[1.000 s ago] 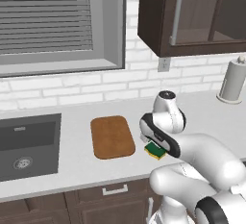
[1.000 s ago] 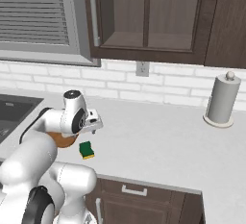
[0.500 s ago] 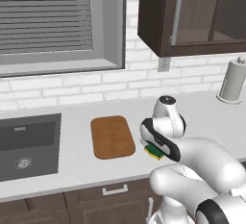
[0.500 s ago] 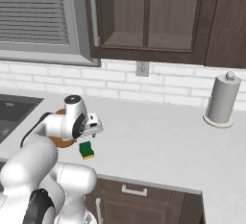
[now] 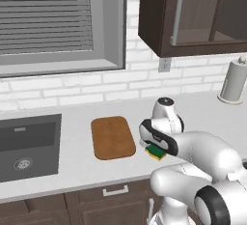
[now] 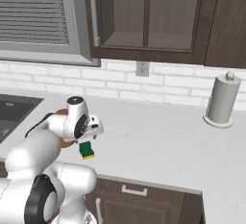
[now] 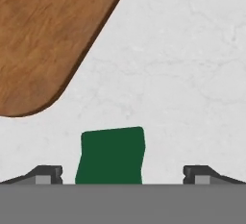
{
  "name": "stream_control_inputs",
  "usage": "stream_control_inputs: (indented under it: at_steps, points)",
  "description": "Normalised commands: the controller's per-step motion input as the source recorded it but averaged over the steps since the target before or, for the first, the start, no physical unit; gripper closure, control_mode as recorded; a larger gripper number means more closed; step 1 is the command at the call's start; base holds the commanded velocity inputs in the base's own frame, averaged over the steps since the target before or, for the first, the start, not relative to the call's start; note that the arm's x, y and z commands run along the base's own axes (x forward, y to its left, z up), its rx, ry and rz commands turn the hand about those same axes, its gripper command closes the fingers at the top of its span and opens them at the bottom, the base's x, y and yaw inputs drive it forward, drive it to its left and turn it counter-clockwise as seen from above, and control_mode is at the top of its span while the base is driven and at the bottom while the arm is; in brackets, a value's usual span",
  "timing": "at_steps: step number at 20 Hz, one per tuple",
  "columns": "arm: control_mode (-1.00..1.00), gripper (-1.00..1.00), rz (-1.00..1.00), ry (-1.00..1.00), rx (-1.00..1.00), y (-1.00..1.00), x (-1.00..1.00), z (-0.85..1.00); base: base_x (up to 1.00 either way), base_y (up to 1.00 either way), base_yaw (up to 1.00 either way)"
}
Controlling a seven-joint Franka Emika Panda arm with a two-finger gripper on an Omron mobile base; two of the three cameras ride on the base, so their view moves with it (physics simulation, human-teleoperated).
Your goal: Pick up the sponge from the counter and clean the cutting board by briefly scrubbing or pressing down on the cutting board. Once finished, release the sponge.
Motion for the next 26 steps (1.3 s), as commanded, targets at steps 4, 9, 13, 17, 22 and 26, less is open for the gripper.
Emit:
stream_control_inputs:
  at_steps: [4, 9, 13, 17, 22, 26]
  points:
    - [-1.0, -1.0, 0.0, 0.0, 0.01, 0.0, 0.0, -0.45, 0.0, 0.0, 0.0]
    - [-1.0, -1.0, 0.0, 0.0, 0.02, 0.01, -0.01, -0.52, 0.0, 0.0, 0.0]
    - [-1.0, -1.0, 0.0, 0.0, 0.02, 0.01, -0.09, -0.55, 0.0, 0.0, 0.0]
    - [-1.0, -1.0, 0.0, 0.0, 0.01, 0.01, -0.09, -0.56, 0.0, 0.0, 0.0]
    - [-1.0, -1.0, 0.0, 0.0, 0.0, 0.03, -0.04, -0.59, 0.0, 0.0, 0.0]
    - [-1.0, -1.0, 0.0, 0.0, 0.0, 0.08, -0.08, -0.66, 0.0, 0.0, 0.0]
